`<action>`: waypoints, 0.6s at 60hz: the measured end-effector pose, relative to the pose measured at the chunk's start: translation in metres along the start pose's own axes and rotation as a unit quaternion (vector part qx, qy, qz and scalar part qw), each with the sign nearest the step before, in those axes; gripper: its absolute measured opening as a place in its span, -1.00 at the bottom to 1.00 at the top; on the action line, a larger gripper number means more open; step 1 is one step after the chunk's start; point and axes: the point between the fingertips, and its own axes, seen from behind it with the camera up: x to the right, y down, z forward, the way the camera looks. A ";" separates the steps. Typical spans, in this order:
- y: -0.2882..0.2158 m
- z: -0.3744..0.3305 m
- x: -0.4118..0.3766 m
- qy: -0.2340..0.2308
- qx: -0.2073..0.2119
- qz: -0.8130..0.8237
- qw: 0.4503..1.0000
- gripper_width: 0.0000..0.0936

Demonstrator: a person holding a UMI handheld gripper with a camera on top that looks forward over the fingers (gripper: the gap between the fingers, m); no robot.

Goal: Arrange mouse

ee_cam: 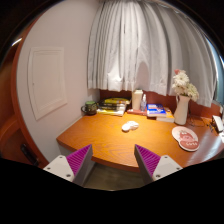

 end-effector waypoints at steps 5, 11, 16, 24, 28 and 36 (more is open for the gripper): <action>0.021 0.019 0.024 0.022 -0.032 0.010 0.999 0.82; 0.043 0.049 0.053 0.053 -0.051 0.033 0.997 0.79; 0.053 0.079 0.069 0.072 -0.062 0.051 0.994 0.77; 0.058 0.137 0.077 0.082 -0.080 0.068 0.991 0.77; 0.053 0.171 0.078 0.082 -0.084 0.078 0.990 0.77; 0.044 0.234 0.085 0.093 -0.095 0.080 0.988 0.77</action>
